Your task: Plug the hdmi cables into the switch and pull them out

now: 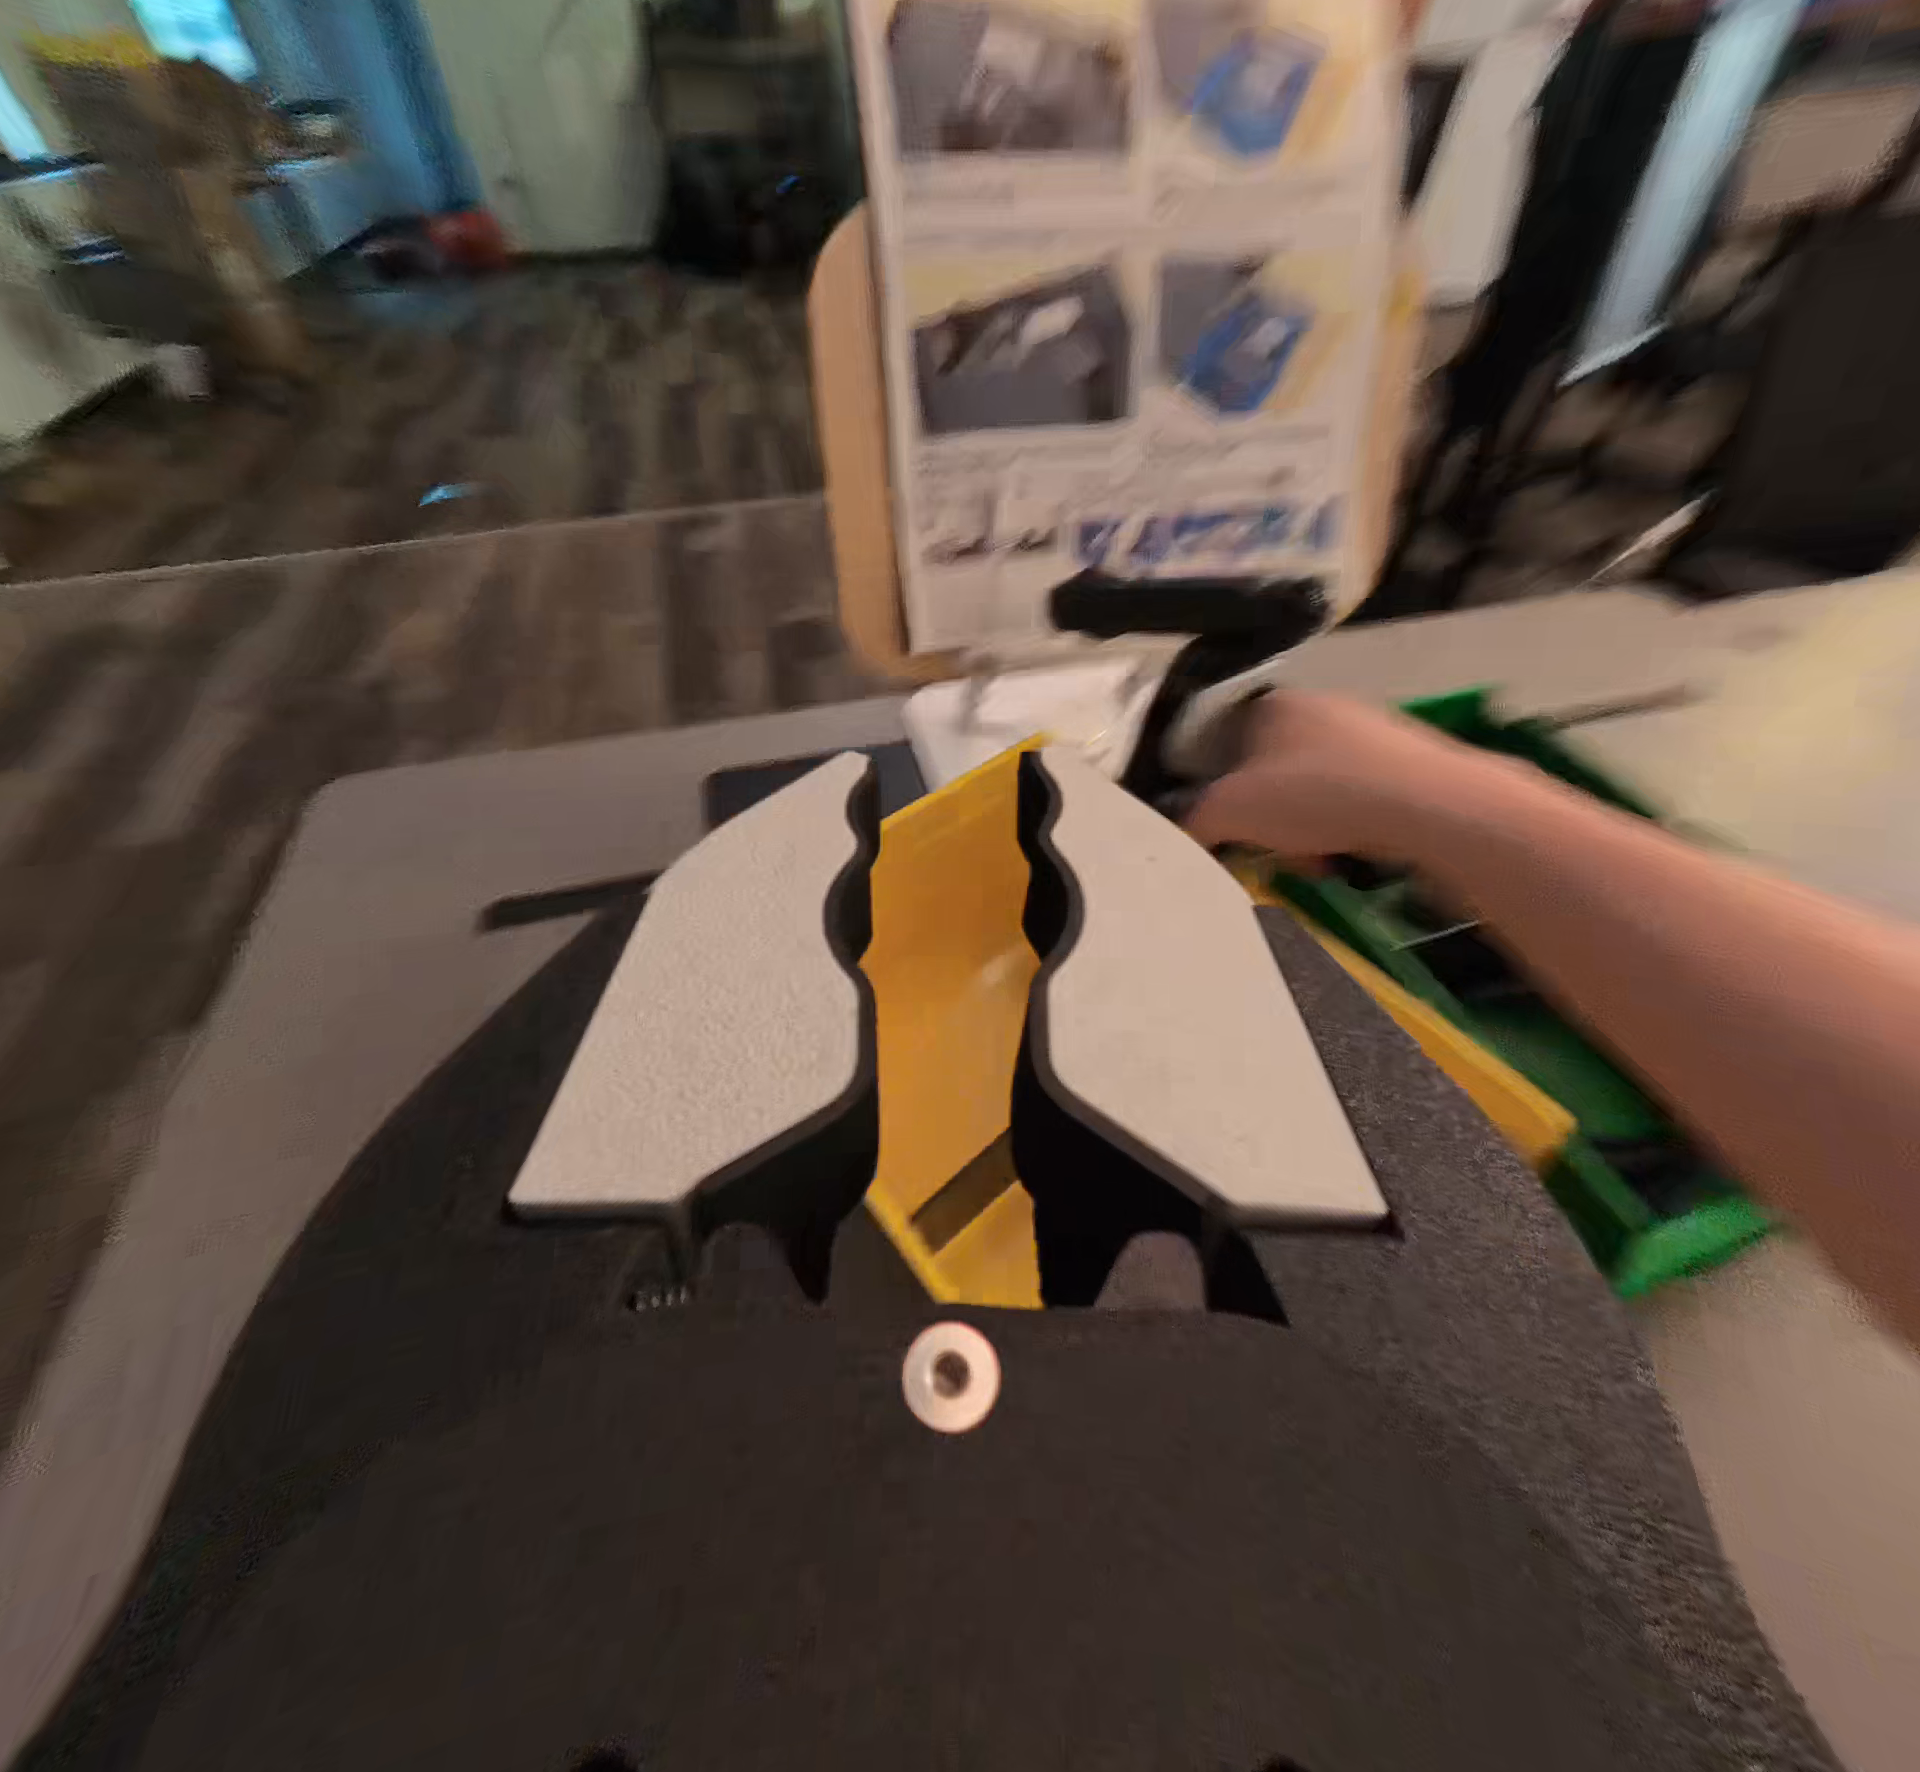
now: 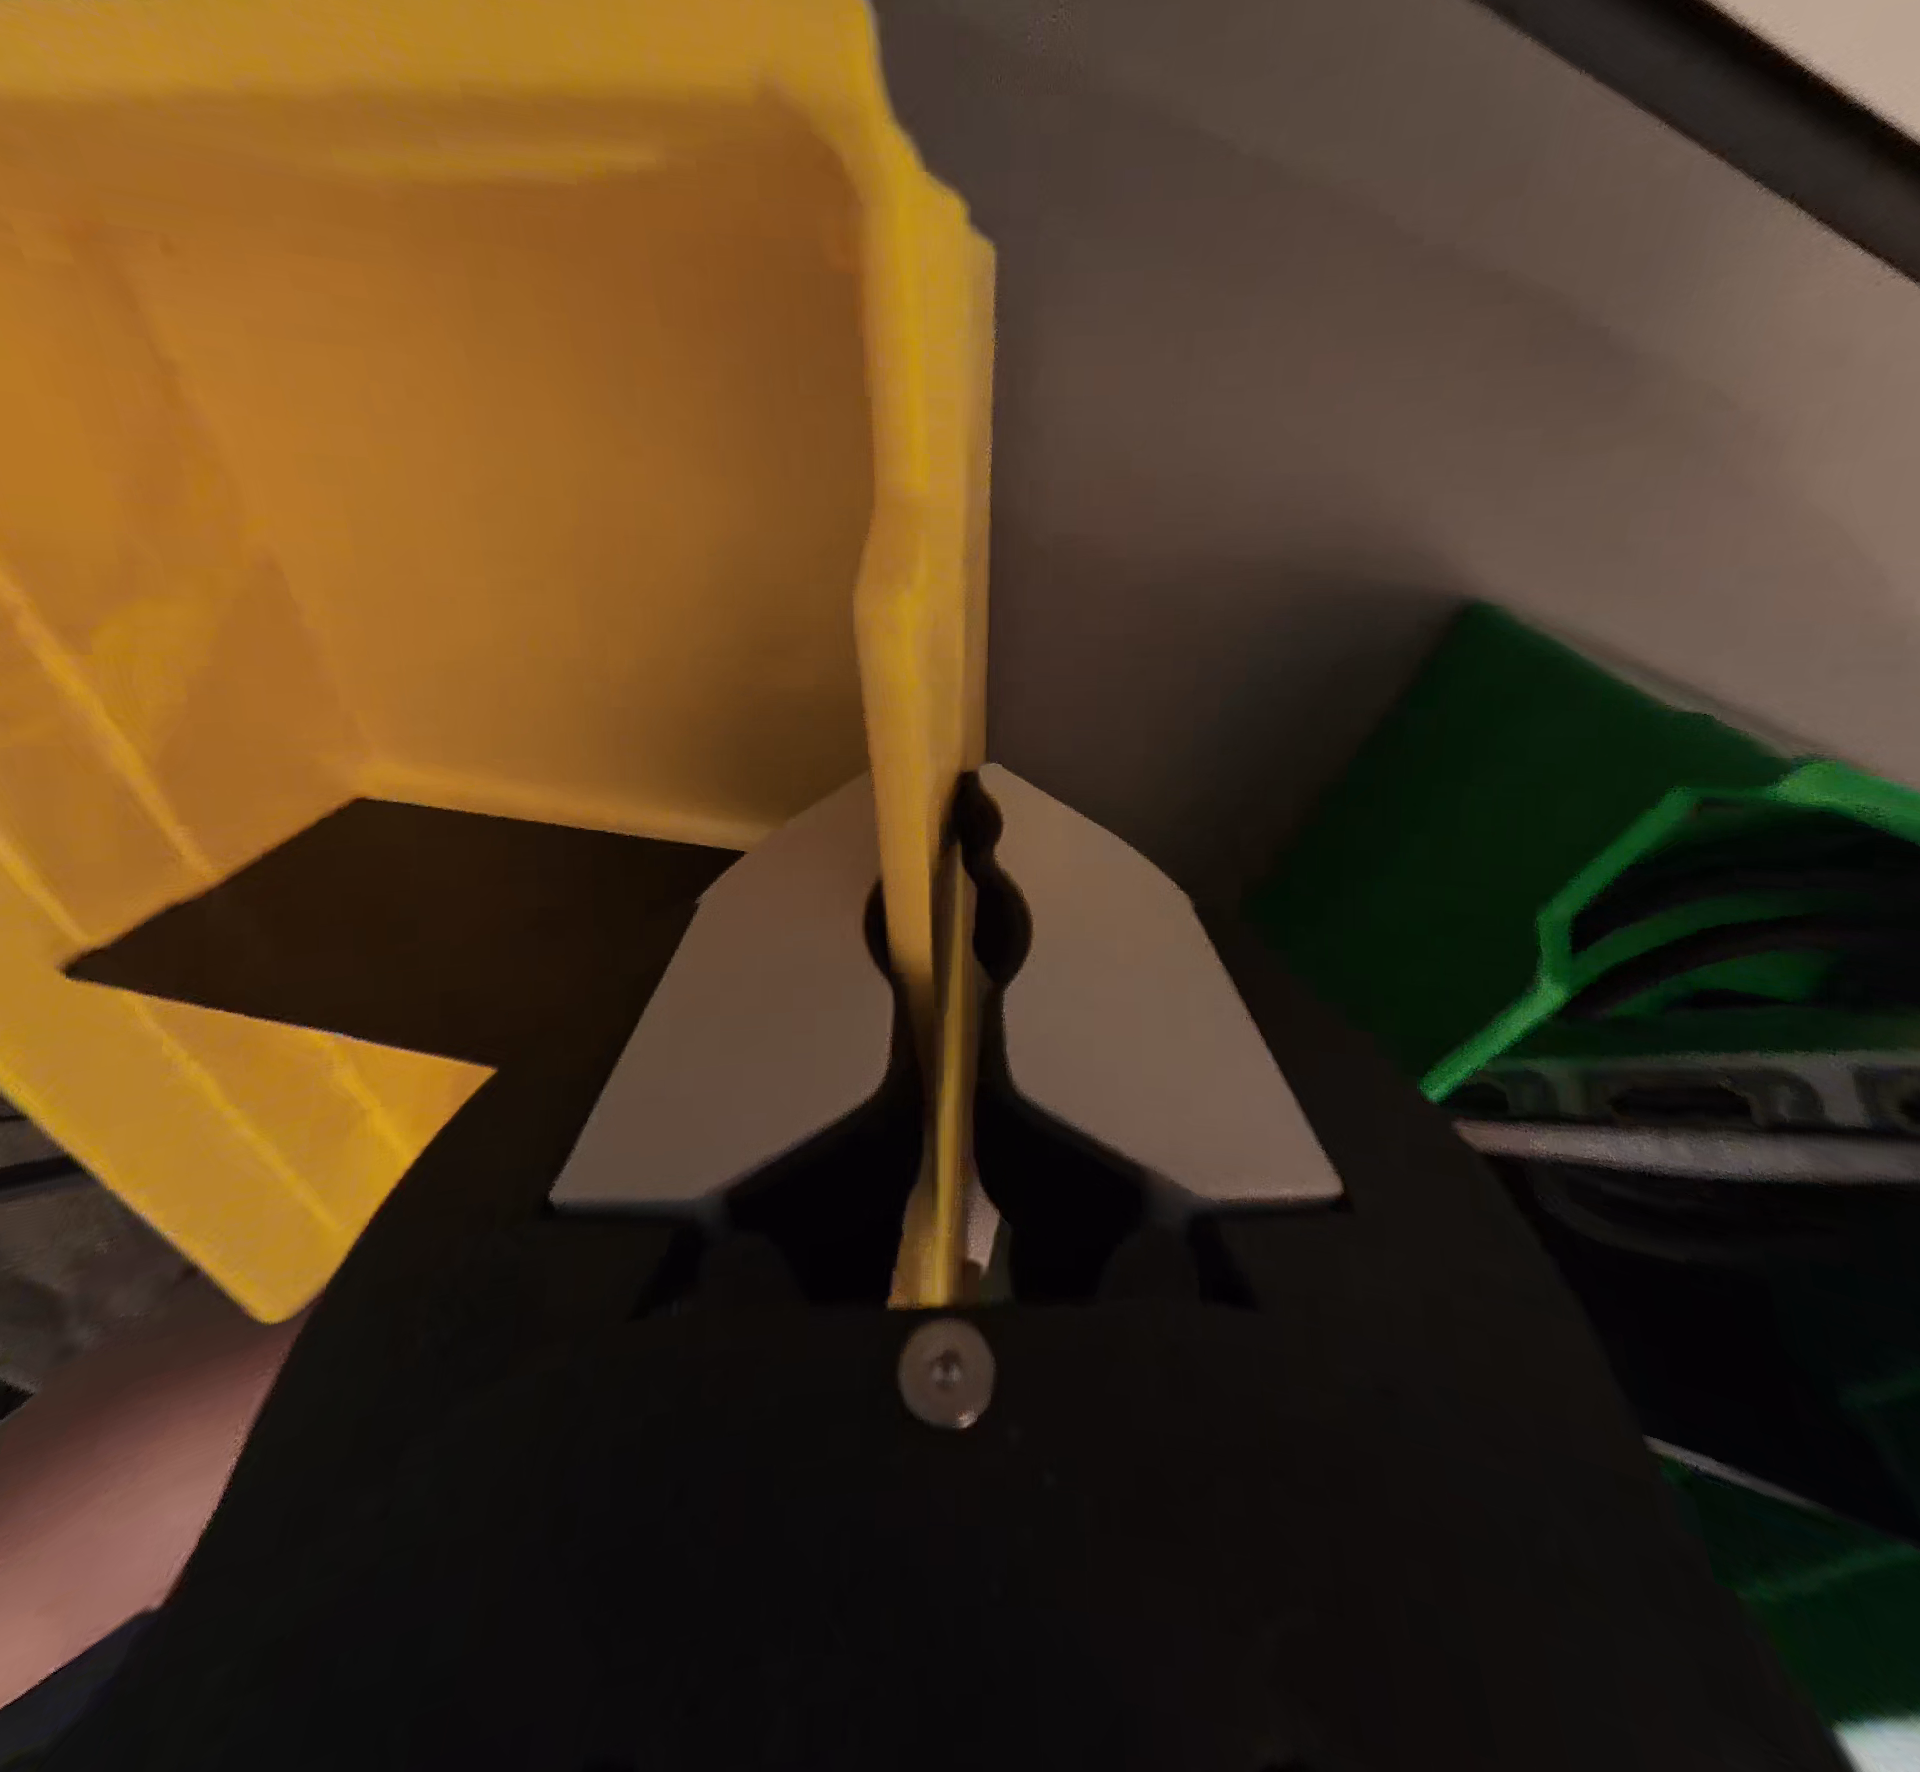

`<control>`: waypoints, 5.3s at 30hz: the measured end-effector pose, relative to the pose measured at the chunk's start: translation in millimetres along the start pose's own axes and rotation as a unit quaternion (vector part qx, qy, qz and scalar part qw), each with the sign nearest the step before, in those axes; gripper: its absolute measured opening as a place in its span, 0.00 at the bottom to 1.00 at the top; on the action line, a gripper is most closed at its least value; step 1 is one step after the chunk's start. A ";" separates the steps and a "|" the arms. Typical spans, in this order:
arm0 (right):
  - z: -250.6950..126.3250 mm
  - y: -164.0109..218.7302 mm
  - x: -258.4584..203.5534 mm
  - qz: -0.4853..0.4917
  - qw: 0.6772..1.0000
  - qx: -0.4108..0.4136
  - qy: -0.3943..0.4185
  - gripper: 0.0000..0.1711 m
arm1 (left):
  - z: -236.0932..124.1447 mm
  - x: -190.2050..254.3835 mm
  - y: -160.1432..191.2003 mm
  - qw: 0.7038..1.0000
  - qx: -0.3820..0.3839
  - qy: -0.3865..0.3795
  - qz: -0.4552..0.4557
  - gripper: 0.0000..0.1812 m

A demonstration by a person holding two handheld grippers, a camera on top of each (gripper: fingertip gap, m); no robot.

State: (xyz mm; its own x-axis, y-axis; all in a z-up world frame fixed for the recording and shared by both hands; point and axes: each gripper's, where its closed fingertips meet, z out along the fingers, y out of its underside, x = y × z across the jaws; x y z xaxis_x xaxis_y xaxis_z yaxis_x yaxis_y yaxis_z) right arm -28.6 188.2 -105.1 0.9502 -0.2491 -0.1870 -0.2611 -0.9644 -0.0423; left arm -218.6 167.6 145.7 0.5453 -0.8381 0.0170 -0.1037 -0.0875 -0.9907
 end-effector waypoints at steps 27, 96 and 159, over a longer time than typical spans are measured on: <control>-268.0 297.0 369.3 0.375 0.920 0.107 0.030 0.02 | 28.1 65.2 24.7 0.976 -0.069 0.200 -0.045 0.25; -68.4 273.3 402.1 0.326 0.923 0.175 -0.107 0.11 | 87.9 -107.7 225.6 0.815 -0.574 -0.037 -0.073 0.02; -89.9 321.1 351.6 0.198 0.966 0.110 -0.121 0.10 | 21.0 -204.2 202.4 0.854 -0.502 -0.085 0.109 0.08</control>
State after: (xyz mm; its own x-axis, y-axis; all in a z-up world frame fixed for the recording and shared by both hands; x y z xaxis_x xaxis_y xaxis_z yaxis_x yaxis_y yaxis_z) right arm 237.0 -217.0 -96.2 0.7077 -0.5407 -0.4548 -0.6509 -0.7492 -0.1222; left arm -333.5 332.4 -61.1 0.5258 -0.8110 -0.2566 -0.8322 -0.4282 -0.3522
